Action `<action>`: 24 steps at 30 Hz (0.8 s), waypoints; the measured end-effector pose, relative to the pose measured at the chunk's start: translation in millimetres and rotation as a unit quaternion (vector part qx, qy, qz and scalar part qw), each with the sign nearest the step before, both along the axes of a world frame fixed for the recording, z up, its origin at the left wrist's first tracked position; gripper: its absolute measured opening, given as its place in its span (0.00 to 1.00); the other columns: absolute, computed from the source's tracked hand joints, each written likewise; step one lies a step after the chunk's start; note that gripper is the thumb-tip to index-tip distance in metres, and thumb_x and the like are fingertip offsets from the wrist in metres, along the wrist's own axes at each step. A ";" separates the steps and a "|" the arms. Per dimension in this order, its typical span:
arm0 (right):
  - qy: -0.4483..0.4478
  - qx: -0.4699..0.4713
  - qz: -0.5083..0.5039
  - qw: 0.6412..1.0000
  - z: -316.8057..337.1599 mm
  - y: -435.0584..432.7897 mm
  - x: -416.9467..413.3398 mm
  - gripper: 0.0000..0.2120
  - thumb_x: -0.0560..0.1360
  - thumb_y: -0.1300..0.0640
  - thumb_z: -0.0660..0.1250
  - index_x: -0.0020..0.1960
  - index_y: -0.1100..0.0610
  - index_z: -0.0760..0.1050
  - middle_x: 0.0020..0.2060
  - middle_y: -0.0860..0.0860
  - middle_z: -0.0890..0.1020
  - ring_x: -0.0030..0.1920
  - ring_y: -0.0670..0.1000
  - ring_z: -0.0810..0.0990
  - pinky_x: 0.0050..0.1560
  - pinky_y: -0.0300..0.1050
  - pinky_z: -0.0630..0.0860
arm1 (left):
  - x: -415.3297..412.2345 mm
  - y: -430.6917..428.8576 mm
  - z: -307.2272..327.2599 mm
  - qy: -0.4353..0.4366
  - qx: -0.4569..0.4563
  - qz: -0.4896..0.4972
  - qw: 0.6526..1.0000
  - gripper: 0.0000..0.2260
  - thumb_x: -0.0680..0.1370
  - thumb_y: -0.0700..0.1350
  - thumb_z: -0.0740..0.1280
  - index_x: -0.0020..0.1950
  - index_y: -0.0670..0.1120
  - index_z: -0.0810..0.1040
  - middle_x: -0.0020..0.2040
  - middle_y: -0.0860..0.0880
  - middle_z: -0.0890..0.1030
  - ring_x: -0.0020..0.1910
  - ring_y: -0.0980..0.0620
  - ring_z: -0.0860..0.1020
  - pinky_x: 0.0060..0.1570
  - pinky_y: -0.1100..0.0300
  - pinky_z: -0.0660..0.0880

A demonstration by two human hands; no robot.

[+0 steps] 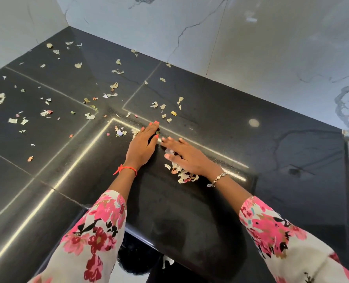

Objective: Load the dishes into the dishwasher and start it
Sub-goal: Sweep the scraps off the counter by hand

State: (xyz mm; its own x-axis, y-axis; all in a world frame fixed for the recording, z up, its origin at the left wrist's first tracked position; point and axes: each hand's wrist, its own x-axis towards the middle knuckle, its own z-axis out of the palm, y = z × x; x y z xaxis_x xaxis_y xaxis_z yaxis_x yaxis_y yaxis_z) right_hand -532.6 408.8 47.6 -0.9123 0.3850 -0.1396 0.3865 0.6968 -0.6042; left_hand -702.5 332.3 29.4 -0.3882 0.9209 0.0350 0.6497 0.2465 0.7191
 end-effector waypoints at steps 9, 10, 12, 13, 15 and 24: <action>-0.036 0.036 0.021 0.998 2.7 15.4 -42.1 0.27 0.81 0.45 0.50 0.76 0.56 0.51 0.76 0.50 0.53 0.75 0.46 0.49 0.75 0.51 0.47 | 7.9 -11.0 -0.2 -0.061 -0.010 0.048 0.997 0.22 0.81 0.44 0.52 0.75 0.50 0.57 0.73 0.52 0.63 0.73 0.51 0.60 0.72 0.52 0.58; -0.038 0.041 0.035 0.998 0.0 11.3 -42.5 0.27 0.81 0.46 0.50 0.76 0.56 0.52 0.76 0.50 0.52 0.75 0.46 0.48 0.76 0.50 0.45 | 9.7 -15.1 -0.1 -0.070 0.000 0.055 0.996 0.22 0.81 0.42 0.53 0.75 0.49 0.58 0.73 0.51 0.64 0.73 0.51 0.61 0.72 0.53 0.58; -0.016 0.013 0.060 0.998 0.1 3.4 -31.9 0.23 0.82 0.49 0.51 0.75 0.56 0.57 0.75 0.48 0.56 0.75 0.45 0.51 0.75 0.46 0.44 | 13.0 -25.6 0.2 -0.080 0.018 0.067 0.994 0.21 0.81 0.41 0.53 0.75 0.48 0.60 0.73 0.49 0.64 0.73 0.52 0.61 0.72 0.56 0.58; -0.009 -0.017 0.063 0.998 4.8 -1.2 -22.7 0.21 0.82 0.51 0.52 0.73 0.55 0.61 0.73 0.47 0.61 0.74 0.45 0.55 0.75 0.46 0.48 | 14.4 -31.4 -0.5 -0.080 0.020 0.070 0.994 0.20 0.81 0.41 0.53 0.74 0.48 0.60 0.73 0.49 0.64 0.73 0.52 0.61 0.72 0.58 0.57; -0.005 -0.090 0.020 0.996 13.6 -4.2 -1.4 0.18 0.81 0.50 0.55 0.68 0.54 0.70 0.60 0.42 0.78 0.69 0.52 0.67 0.70 0.49 0.63 | 18.6 -41.6 -1.5 -0.070 0.011 0.065 0.995 0.19 0.82 0.43 0.54 0.74 0.49 0.61 0.74 0.49 0.62 0.74 0.52 0.58 0.70 0.63 0.52; 0.038 -0.083 -0.250 0.964 7.2 -61.9 63.2 0.30 0.76 0.41 0.60 0.74 0.49 0.56 0.75 0.47 0.55 0.75 0.45 0.50 0.74 0.47 0.49 | 33.5 -47.4 -1.2 -0.049 0.005 -0.012 0.999 0.19 0.81 0.48 0.53 0.73 0.51 0.64 0.73 0.53 0.64 0.74 0.56 0.56 0.73 0.60 0.50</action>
